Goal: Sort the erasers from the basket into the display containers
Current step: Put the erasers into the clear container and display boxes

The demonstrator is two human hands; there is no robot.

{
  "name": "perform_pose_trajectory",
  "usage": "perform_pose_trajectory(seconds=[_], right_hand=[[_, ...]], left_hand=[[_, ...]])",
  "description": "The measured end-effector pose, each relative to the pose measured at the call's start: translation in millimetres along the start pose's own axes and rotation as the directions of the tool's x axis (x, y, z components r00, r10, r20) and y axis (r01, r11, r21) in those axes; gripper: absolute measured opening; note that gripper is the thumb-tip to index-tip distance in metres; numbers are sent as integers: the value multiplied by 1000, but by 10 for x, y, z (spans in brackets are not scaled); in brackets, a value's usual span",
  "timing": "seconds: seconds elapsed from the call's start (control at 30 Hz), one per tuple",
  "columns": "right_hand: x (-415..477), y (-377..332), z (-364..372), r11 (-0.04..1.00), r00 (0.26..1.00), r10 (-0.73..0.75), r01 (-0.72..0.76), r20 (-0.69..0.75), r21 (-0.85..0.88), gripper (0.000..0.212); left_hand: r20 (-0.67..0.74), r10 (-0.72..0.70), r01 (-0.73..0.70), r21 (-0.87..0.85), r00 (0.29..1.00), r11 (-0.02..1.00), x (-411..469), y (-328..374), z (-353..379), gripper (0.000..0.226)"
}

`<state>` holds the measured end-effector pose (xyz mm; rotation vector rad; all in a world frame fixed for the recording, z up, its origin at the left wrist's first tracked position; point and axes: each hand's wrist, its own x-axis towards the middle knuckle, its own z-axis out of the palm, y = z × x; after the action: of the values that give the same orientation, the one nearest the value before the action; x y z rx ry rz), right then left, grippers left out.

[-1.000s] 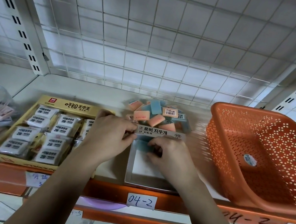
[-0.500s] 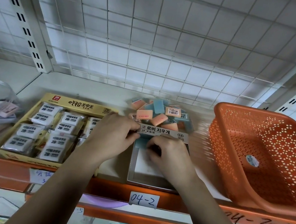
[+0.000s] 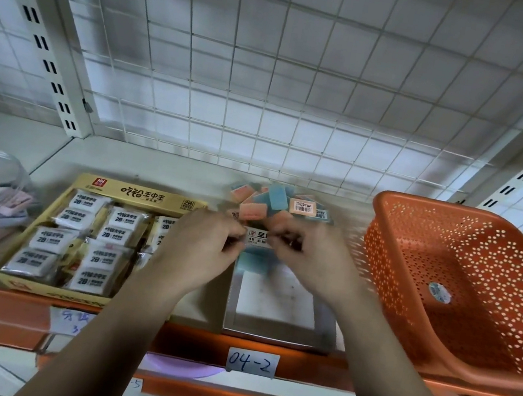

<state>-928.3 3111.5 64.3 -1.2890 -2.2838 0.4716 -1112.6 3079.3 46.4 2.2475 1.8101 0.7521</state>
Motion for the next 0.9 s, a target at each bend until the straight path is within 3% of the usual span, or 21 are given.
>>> perform_pose_trajectory(seconds=[0.13, 0.3, 0.43, 0.53, 0.67, 0.9], right_hand=[[343, 155, -64, 988, 968, 100, -123, -231, -88, 12], [551, 334, -74, 921, 958, 260, -285, -123, -267, 28], [572, 323, -35, 937, 967, 234, -252, -103, -243, 29], [489, 276, -56, 956, 965, 229, -248, -132, -155, 27], [321, 270, -80, 966, 938, 259, -248, -229, 75, 19], [-49, 219, -88, 868, 930, 295, -165, -221, 468, 16]], left_hand=[[-144, -38, 14, -162, 989, 987, -18, 9, -35, 12], [-232, -106, 36, -286, 967, 957, -25, -16, -75, 22], [-239, -136, 44, -355, 961, 934, -28, -17, -84, 15], [-209, -121, 43, -344, 970, 938, -8, 12, -154, 15], [-48, -63, 52, -197, 997, 979, 172, 17, -308, 23], [238, -46, 16, 126, 970, 992, 657, 17, -236, 28]])
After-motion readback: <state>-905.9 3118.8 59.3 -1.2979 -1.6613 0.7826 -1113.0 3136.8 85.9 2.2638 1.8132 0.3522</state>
